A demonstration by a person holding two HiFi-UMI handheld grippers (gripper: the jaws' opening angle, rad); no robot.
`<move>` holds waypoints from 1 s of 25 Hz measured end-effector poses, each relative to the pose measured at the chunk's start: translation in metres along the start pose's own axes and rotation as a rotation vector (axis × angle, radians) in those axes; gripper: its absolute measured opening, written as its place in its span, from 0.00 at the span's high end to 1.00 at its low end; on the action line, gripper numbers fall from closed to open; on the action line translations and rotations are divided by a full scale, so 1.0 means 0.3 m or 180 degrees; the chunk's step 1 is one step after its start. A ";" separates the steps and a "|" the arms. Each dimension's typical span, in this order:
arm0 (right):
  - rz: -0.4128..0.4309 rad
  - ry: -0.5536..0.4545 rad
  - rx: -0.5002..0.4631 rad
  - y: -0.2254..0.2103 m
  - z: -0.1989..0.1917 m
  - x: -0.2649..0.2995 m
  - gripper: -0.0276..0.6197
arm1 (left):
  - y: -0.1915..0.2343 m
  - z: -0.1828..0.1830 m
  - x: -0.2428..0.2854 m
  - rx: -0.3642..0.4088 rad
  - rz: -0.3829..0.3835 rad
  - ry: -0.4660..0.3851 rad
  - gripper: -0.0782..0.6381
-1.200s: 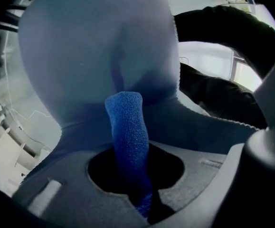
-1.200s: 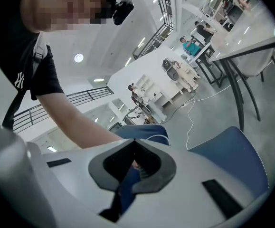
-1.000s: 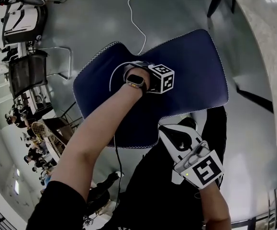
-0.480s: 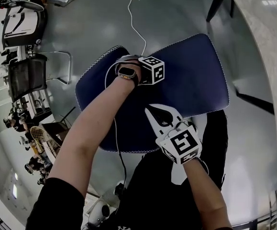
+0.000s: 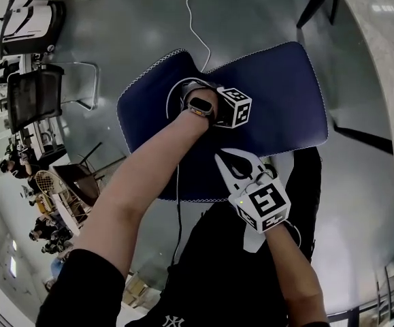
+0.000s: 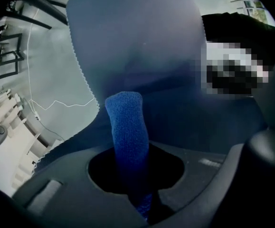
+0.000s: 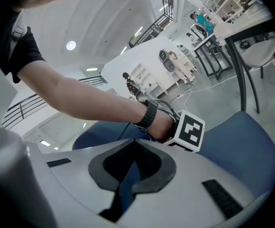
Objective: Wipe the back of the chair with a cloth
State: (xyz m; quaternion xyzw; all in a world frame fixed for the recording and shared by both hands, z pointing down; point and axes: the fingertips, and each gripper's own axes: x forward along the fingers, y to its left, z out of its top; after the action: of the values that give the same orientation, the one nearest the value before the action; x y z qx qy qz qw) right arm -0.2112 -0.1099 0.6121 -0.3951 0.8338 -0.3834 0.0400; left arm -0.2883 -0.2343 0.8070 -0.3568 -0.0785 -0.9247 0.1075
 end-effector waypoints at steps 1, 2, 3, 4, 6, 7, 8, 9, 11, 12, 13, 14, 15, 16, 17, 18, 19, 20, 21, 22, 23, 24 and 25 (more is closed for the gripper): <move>-0.0007 0.0018 -0.0013 0.014 -0.004 -0.019 0.94 | -0.043 0.005 0.001 0.0046 -0.0050 -0.0002 0.79; -0.0015 0.0035 -0.0017 0.028 -0.006 -0.038 0.94 | -0.087 0.010 0.002 0.0086 -0.0111 -0.0003 0.79; -0.0022 0.0050 -0.0013 0.040 -0.006 -0.060 0.94 | -0.129 0.015 0.003 0.0115 -0.0183 -0.0003 0.79; -0.0027 0.0065 -0.0005 0.051 -0.005 -0.083 0.94 | -0.170 0.023 -0.001 0.0130 -0.0265 -0.0008 0.79; -0.0026 0.0097 0.0008 0.067 -0.004 -0.126 0.94 | -0.244 0.042 -0.016 0.0134 -0.0455 -0.0031 0.79; -0.0017 0.0117 0.0009 0.074 -0.007 -0.142 0.94 | -0.282 0.053 -0.025 0.0133 -0.0559 -0.0043 0.79; -0.0002 0.0136 0.0008 0.080 -0.011 -0.156 0.94 | -0.322 0.064 -0.034 0.0131 -0.0671 -0.0056 0.79; 0.0015 0.0154 0.0008 0.085 -0.015 -0.167 0.94 | -0.364 0.076 -0.046 0.0129 -0.0786 -0.0072 0.79; 0.0046 0.0190 0.0024 0.093 -0.021 -0.186 0.94 | -0.441 0.098 -0.070 0.0132 -0.0958 -0.0098 0.79; 0.0060 0.0215 0.0039 0.097 -0.026 -0.193 0.94 | -0.471 0.105 -0.078 0.0136 -0.0993 -0.0098 0.79; 0.0079 0.0243 0.0054 0.101 -0.033 -0.200 0.94 | -0.496 0.110 -0.085 0.0132 -0.1007 -0.0096 0.79; 0.0107 0.0274 0.0069 0.107 -0.043 -0.209 0.94 | -0.517 0.115 -0.092 0.0113 -0.1020 -0.0098 0.79; 0.0140 0.0304 0.0080 0.114 -0.053 -0.220 0.94 | -0.536 0.120 -0.099 0.0080 -0.1043 -0.0108 0.79; 0.0174 0.0330 0.0087 0.122 -0.064 -0.234 0.94 | -0.554 0.125 -0.108 0.0037 -0.1074 -0.0126 0.79; 0.0207 0.0352 0.0090 0.131 -0.073 -0.249 0.94 | -0.567 0.128 -0.117 -0.0012 -0.1106 -0.0147 0.79; 0.0237 0.0375 0.0090 0.140 -0.080 -0.264 0.94 | -0.577 0.128 -0.123 -0.0065 -0.1133 -0.0169 0.79; 0.0265 0.0398 0.0085 0.150 -0.086 -0.277 0.94 | -0.584 0.123 -0.128 -0.0120 -0.1162 -0.0188 0.79; 0.0292 0.0423 0.0076 0.161 -0.092 -0.289 0.94 | -0.592 0.117 -0.134 -0.0172 -0.1195 -0.0205 0.79; 0.0317 0.0448 0.0064 0.172 -0.097 -0.304 0.94 | -0.605 0.111 -0.143 -0.0211 -0.1234 -0.0219 0.79; 0.0342 0.0471 0.0047 0.183 -0.101 -0.320 0.94 | -0.622 0.109 -0.154 -0.0235 -0.1277 -0.0233 0.79; 0.0364 0.0489 0.0026 0.192 -0.103 -0.335 0.94 | -0.641 0.111 -0.168 -0.0247 -0.1312 -0.0248 0.79; 0.0382 0.0499 0.0004 0.197 -0.102 -0.344 0.94 | -0.656 0.114 -0.180 -0.0252 -0.1331 -0.0266 0.79; 0.0397 0.0500 -0.0019 0.200 -0.097 -0.344 0.94 | -0.662 0.115 -0.189 -0.0257 -0.1334 -0.0288 0.79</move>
State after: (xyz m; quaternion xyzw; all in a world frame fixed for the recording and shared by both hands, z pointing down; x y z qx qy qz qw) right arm -0.1891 0.0026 0.5680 -0.3113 0.8585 -0.4075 -0.0029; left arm -0.2758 -0.0269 0.7804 -0.3778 -0.1187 -0.9122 -0.1051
